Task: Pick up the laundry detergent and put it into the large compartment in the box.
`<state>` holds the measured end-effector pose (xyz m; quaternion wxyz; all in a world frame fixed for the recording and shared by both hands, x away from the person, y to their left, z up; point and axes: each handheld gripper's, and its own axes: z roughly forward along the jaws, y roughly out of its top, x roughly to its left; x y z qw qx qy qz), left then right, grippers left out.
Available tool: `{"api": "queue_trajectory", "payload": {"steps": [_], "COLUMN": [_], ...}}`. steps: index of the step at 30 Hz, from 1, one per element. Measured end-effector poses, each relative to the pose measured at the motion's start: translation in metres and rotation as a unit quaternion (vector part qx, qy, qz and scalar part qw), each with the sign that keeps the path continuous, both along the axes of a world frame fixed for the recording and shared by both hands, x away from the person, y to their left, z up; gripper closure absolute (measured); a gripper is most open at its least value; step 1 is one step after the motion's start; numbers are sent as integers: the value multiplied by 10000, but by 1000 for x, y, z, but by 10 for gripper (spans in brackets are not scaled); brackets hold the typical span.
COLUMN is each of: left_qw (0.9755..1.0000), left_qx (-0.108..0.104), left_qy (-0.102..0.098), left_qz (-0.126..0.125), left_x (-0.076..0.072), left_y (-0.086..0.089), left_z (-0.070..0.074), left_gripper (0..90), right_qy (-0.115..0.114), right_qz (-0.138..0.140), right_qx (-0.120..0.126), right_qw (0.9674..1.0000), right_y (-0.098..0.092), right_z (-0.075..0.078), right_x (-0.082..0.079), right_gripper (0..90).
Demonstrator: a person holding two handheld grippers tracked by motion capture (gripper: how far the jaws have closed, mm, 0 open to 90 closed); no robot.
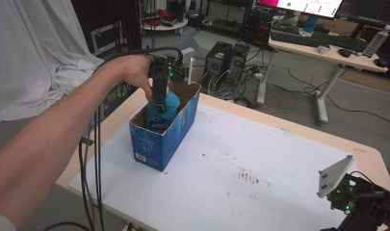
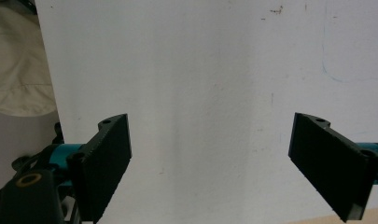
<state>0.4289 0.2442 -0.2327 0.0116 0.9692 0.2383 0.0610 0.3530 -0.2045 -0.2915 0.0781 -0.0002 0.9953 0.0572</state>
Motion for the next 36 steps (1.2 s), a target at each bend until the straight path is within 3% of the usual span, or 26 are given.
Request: {"api": "queue_trajectory", "payload": {"steps": [21, 24, 36], "left_qw": [9995, 9994, 9992], "left_qx": [-56, -150, -113], "left_qy": [69, 33, -7], "left_qz": [-318, -305, -375], "left_x": [-1, -1, -5], "left_y": [5, 6, 6], "left_z": [-42, -43, -44], "left_gripper": [381, 381, 378], "right_qy": [32, 29, 23], "right_qz": [17, 7, 31], "right_qx": [-44, -48, -45], "right_qw": [10000, 10000, 10000], "right_y": [0, 1, 2], "right_z": [-7, -7, -7], "right_x": [2, 1, -1], "right_gripper": [123, 123, 123]}}
